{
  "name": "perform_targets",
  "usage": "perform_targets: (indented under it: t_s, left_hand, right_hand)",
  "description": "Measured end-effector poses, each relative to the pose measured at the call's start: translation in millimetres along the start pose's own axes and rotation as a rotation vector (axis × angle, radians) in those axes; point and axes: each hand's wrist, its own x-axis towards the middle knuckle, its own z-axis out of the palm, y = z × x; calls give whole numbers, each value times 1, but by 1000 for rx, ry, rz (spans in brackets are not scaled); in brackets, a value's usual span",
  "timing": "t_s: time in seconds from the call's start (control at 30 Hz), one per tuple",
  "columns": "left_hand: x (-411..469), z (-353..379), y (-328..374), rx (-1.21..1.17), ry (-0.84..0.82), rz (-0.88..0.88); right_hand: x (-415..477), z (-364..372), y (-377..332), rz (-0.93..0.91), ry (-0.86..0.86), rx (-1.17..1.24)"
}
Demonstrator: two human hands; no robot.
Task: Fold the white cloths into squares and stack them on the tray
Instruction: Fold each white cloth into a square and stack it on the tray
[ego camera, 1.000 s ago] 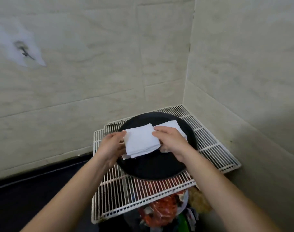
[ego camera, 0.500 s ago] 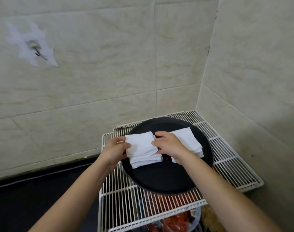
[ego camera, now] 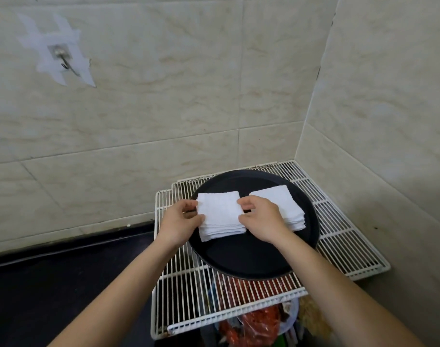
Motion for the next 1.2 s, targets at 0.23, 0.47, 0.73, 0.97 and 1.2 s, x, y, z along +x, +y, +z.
perform_targets:
  t_s: [0.23,0.47,0.73,0.97,1.2]
  left_hand:
    - [-30,-4,-15,460,-54,312]
    - [-35,6,-29,536,9,393]
    - [-28,24,9,-326,15,-189]
    - [-19,49,0,-281,11,-180]
    - [-19,65,4,-271,-68,-153]
  right_hand:
    - [-14,-1,6,-247,-83,-403]
    - [-23,10,16,-315,1,-435]
    - [-2,-46,48,-11,394,9]
    - [-2,-39,78,187,270,146]
    - [-4,-21,74,189,332,210]
